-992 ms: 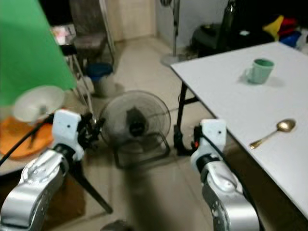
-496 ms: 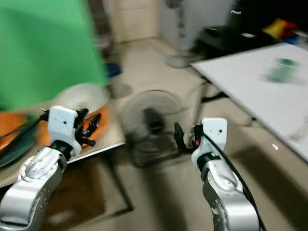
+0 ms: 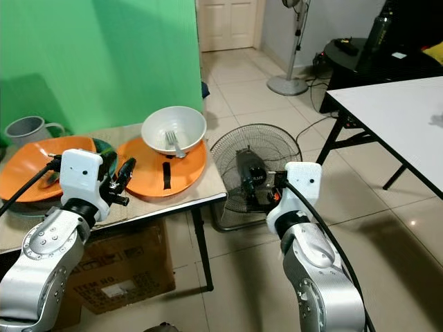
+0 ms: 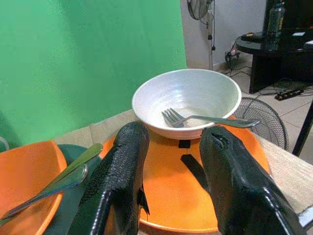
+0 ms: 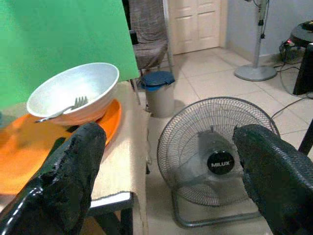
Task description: Setting the table
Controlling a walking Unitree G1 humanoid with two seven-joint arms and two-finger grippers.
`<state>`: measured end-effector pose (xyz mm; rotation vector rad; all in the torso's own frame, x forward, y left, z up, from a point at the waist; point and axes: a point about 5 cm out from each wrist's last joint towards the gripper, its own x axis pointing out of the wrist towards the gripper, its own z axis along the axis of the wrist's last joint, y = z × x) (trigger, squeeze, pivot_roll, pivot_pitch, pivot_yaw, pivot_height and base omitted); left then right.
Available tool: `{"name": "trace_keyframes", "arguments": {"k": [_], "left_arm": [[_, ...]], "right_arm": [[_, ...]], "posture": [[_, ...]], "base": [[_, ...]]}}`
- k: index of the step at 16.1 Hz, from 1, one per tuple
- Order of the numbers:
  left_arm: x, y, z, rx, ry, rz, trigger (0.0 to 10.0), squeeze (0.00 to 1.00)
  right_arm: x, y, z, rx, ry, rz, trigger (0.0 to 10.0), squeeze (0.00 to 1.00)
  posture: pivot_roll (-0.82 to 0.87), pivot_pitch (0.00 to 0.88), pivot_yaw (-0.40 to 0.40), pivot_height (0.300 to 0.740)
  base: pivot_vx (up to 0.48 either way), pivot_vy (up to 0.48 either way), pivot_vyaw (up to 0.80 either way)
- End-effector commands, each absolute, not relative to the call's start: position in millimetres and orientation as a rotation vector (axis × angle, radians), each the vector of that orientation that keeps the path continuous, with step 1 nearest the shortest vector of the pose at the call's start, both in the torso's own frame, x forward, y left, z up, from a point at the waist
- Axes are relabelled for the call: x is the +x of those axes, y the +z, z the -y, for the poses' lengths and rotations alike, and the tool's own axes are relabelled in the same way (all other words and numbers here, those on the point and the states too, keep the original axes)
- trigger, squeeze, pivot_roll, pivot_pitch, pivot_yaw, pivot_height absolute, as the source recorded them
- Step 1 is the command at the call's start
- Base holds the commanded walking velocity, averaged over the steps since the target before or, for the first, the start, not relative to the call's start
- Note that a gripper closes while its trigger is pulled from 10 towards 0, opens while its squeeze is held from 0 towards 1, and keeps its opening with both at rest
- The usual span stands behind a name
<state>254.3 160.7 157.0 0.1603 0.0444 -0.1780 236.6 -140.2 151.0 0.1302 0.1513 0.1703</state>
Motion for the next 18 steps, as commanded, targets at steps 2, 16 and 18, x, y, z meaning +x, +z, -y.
{"name": "trace_keyframes", "arguments": {"k": [2,16,18], "left_arm": [[256,165,-160,0.158,-0.188,-0.003,10.0,0.0],[252,166,-155,0.173,-0.227,0.005,10.0,0.0],[252,165,-152,0.189,-0.25,0.005,10.0,0.0]], "right_arm": [[238,154,137,0.124,0.215,-0.147,10.0,1.0],[264,180,127,0.008,0.358,-0.095,10.0,1.0],[270,189,117,-0.007,0.433,-0.097,10.0,0.72]], "posture": [[0.08,0.0,0.049,0.74],[0.1,0.0,0.035,0.74],[0.09,0.0,0.038,0.74]], "base": [[0.0,0.0,0.8],[0.265,0.0,0.33],[0.278,0.0,0.0]]}}
